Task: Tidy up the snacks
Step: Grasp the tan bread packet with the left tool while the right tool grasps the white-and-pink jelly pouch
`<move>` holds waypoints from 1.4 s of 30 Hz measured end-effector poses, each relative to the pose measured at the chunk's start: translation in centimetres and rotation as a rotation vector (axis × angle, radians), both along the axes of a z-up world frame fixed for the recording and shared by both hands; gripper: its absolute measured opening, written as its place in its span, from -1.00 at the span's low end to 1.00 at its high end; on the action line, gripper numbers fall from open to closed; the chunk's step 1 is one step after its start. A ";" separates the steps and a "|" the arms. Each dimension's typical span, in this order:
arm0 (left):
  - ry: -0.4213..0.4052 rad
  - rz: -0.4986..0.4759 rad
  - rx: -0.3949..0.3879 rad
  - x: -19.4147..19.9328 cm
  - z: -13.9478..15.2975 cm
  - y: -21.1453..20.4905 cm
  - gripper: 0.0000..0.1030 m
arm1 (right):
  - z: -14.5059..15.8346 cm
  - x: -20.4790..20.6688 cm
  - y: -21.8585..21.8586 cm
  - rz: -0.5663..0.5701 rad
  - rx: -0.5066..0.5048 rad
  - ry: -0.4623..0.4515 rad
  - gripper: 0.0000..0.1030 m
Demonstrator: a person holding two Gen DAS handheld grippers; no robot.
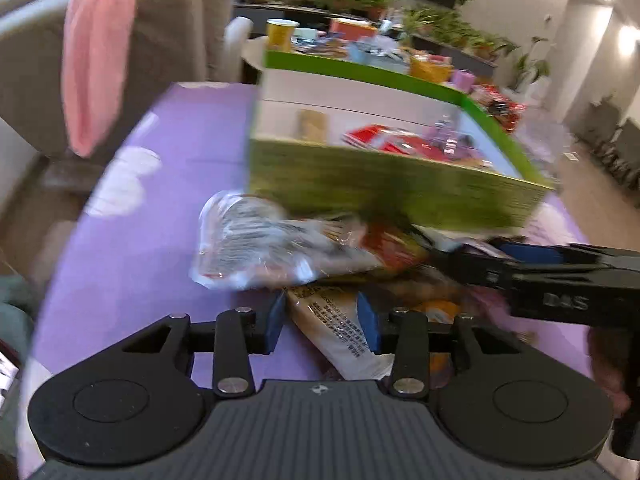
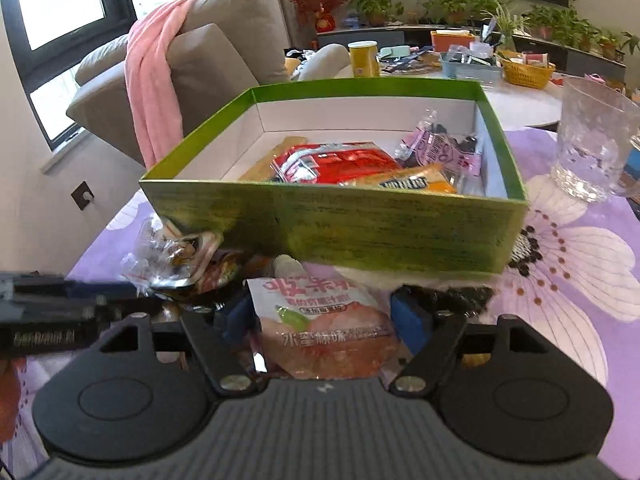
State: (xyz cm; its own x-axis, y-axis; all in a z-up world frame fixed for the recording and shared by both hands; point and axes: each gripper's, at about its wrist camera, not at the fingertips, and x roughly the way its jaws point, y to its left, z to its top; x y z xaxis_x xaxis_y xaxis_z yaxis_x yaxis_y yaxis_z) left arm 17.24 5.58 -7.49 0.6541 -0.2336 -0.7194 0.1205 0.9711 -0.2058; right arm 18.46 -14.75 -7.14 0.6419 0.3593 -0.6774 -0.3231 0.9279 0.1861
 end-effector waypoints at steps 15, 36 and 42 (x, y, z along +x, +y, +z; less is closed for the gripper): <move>0.021 -0.197 0.108 -3.4 0.4 -3.6 -0.18 | 0.1 -4.4 -1.7 -0.018 -0.068 0.006 0.16; 0.054 -0.123 0.138 -2.1 -0.1 -3.6 -0.17 | 0.0 -4.8 -2.0 -0.037 -0.063 0.007 0.16; 0.030 -0.111 0.126 -2.5 0.8 -2.9 -0.31 | 0.5 -4.7 -2.5 -0.052 -0.039 0.000 0.16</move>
State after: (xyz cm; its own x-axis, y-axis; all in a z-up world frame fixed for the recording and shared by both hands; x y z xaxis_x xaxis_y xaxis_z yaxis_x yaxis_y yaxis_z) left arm 14.76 2.69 -6.65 0.6075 -0.2097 -0.7662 0.2242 0.9706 -0.0879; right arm 13.74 -17.27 -6.61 0.6594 0.2984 -0.6900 -0.2740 0.9501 0.1490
